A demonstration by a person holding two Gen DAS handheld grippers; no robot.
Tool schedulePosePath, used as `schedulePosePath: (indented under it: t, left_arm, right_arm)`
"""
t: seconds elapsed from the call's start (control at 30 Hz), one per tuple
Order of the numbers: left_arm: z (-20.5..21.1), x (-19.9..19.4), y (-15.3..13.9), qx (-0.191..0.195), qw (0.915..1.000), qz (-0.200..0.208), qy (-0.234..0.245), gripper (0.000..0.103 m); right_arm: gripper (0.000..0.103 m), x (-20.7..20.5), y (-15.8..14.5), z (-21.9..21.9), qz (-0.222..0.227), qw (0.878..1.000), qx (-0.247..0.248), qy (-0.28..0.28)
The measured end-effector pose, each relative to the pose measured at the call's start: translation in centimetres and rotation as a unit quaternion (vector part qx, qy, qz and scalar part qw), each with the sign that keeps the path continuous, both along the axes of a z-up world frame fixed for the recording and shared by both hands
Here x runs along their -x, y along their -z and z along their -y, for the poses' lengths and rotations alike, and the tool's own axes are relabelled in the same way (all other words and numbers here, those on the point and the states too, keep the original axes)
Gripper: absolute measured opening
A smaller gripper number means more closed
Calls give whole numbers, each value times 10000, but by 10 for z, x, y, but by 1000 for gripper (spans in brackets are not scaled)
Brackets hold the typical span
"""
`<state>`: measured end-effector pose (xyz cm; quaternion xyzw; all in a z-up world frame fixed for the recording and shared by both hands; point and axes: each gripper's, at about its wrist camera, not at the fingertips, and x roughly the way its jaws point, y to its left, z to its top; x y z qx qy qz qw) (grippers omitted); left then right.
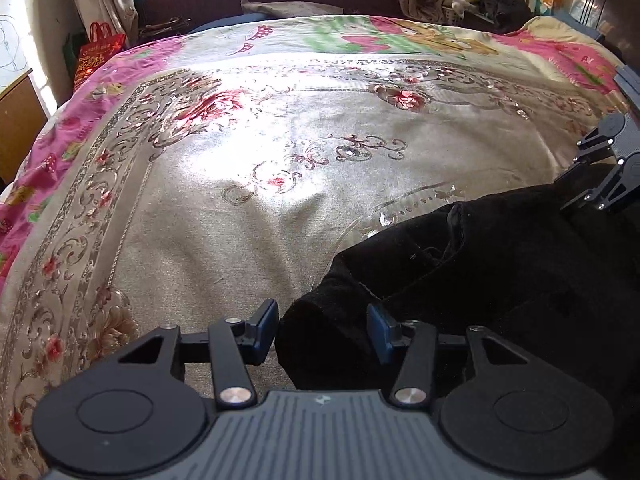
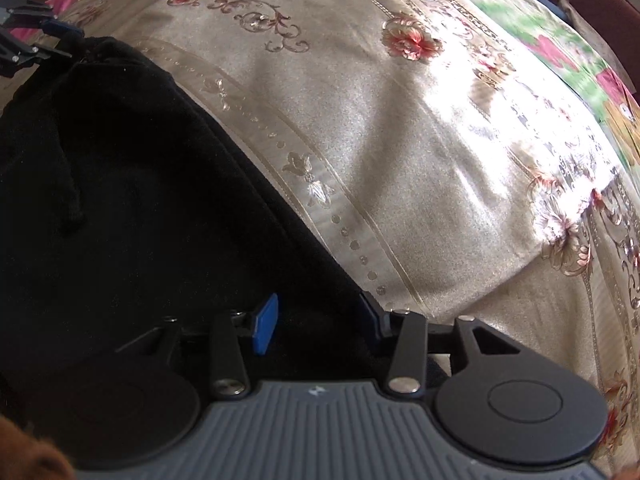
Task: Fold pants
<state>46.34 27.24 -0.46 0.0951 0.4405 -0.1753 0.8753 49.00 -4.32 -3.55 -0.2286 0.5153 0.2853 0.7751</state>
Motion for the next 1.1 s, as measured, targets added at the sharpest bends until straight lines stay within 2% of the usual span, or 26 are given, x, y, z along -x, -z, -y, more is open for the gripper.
schedulePosePath:
  t: [0.07, 0.13, 0.2, 0.23, 0.27, 0.33, 0.43, 0.5, 0.53, 0.57, 0.63, 0.73, 0.83, 0.9, 0.93, 0.97, 1.0, 1.07, 1.1]
  left_arm:
    - [4, -4, 7, -139, 9999, -44, -89, 63]
    - [16, -10, 19, -413, 9989, -142, -161, 57]
    - [33, -7, 22, -728, 9973, 51, -124, 44]
    - [39, -3, 22, -821, 9965, 121, -92, 40]
    - [43, 0, 21, -860, 9962, 155, -71, 30]
    - [48, 8, 18, -918, 9954, 253, -113, 28]
    - [50, 23, 2, -933, 9946, 438, -97, 27]
    - [47, 33, -13, -832, 9948, 580, -111, 27]
    - [45, 38, -22, -725, 9953, 628, -123, 27]
    - [43, 43, -30, -632, 9957, 668, -137, 27]
    - [41, 54, -45, -443, 9962, 740, -80, 27]
    - [44, 70, -59, -337, 9961, 808, 91, 27]
    - [47, 82, -62, -269, 9961, 819, 213, 27]
    - [46, 86, -63, -141, 9962, 825, 241, 27]
    - [45, 87, -63, -84, 9962, 829, 243, 27]
    - [43, 88, -64, -29, 9962, 834, 234, 27]
    - [42, 90, -64, 20, 9962, 843, 238, 27]
    - [40, 96, -68, 102, 9959, 864, 253, 27]
    - [40, 99, -70, 124, 9957, 880, 271, 27]
  right_arm:
    - [46, 3, 5, -1, 184, 9998, 10, -60]
    - [45, 6, 8, -1, 288, 9995, -69, 134]
    - [37, 13, 7, 0, 400, 9990, -113, 148]
    - [26, 15, 5, 1, 422, 9988, -124, 216]
    - [1, 17, 4, 2, 445, 9986, -91, 283]
    - [0, 21, -1, 6, 488, 9981, -65, 373]
    - [0, 36, -11, 5, 709, 9972, 113, 215]
    - [4, 42, -19, 8, 765, 9969, 111, 162]
    - [11, 44, -22, 8, 877, 9960, 116, 113]
    - [28, 44, -24, 8, 955, 9953, 121, 99]
    - [46, 41, -26, 3, 964, 9953, 55, -5]
    - [57, 34, -18, -11, 840, 9958, 116, -353]
    - [58, 20, 1, -22, 833, 9941, 519, -464]
    - [59, 12, 3, -23, 765, 9955, 425, -371]
    - [56, 9, 2, -22, 794, 9957, 367, -311]
    - [43, 9, 1, -23, 827, 9954, 373, -290]
    - [36, 10, 2, -25, 834, 9952, 425, -291]
    - [11, 15, 3, -31, 803, 9948, 470, -409]
    - [5, 19, 3, -36, 844, 9939, 556, -432]
